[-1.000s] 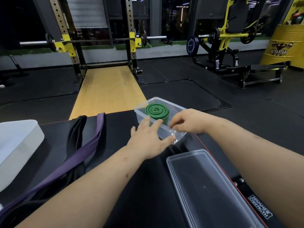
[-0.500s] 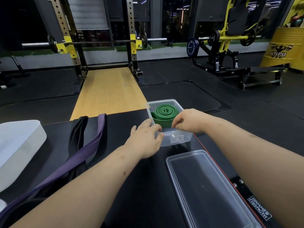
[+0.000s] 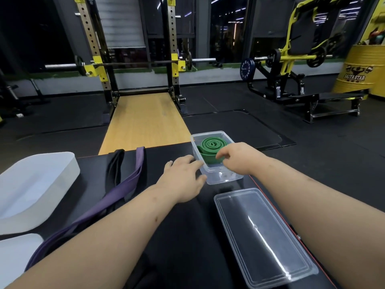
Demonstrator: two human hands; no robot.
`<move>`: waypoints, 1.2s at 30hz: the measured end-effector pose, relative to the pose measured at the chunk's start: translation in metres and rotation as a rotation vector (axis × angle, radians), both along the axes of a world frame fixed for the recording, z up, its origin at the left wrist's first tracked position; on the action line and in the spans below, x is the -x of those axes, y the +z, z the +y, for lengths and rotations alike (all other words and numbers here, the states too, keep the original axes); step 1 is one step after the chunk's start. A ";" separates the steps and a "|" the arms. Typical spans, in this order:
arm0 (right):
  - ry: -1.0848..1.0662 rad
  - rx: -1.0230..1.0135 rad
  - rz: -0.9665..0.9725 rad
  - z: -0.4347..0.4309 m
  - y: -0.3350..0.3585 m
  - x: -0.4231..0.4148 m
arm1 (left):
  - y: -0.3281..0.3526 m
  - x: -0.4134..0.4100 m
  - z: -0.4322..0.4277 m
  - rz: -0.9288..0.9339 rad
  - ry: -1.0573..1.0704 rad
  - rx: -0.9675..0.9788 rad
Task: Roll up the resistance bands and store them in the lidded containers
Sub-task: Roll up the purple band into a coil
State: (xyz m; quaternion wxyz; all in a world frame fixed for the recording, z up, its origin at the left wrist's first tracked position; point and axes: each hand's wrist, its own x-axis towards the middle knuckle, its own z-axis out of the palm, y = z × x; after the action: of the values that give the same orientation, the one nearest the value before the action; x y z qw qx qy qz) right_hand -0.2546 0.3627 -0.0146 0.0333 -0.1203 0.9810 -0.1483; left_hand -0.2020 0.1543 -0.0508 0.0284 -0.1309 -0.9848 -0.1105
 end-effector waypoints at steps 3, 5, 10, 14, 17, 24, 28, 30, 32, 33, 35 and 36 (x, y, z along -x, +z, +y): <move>0.029 0.014 0.042 -0.018 0.011 -0.031 | 0.021 -0.031 -0.022 0.017 0.050 0.034; 0.055 0.034 0.058 -0.032 0.018 -0.054 | 0.033 -0.055 -0.038 0.013 0.081 0.040; 0.135 0.102 0.021 -0.073 0.017 -0.127 | 0.045 -0.123 -0.069 -0.007 0.136 0.066; 0.204 0.095 0.019 -0.103 0.003 -0.180 | 0.038 -0.177 -0.091 -0.004 0.163 0.090; 0.241 0.094 0.008 -0.119 -0.014 -0.207 | 0.027 -0.205 -0.104 -0.003 0.172 0.095; 0.296 0.144 -0.073 -0.148 -0.062 -0.245 | 0.004 -0.258 -0.135 -0.033 0.266 0.072; 0.281 0.180 -0.134 -0.156 -0.081 -0.245 | -0.009 -0.273 -0.132 -0.154 0.324 0.017; 0.254 0.204 -0.124 -0.159 -0.084 -0.243 | -0.015 -0.276 -0.128 -0.186 0.324 0.022; 0.224 0.193 -0.106 -0.158 -0.083 -0.241 | -0.020 -0.277 -0.121 -0.190 0.328 0.042; 0.216 0.177 -0.095 -0.156 -0.081 -0.241 | -0.021 -0.277 -0.118 -0.184 0.332 0.064; 0.211 0.154 -0.083 -0.151 -0.076 -0.243 | -0.025 -0.276 -0.111 -0.165 0.337 0.086; 0.210 0.158 -0.090 -0.148 -0.075 -0.244 | -0.027 -0.274 -0.109 -0.150 0.343 0.078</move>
State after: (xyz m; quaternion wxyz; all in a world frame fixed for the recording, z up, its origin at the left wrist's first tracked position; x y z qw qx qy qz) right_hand -0.0102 0.2150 -0.0893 0.0829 -0.2177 0.9459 -0.2260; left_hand 0.0722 0.0449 -0.0779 -0.0319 0.0466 -0.9956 -0.0752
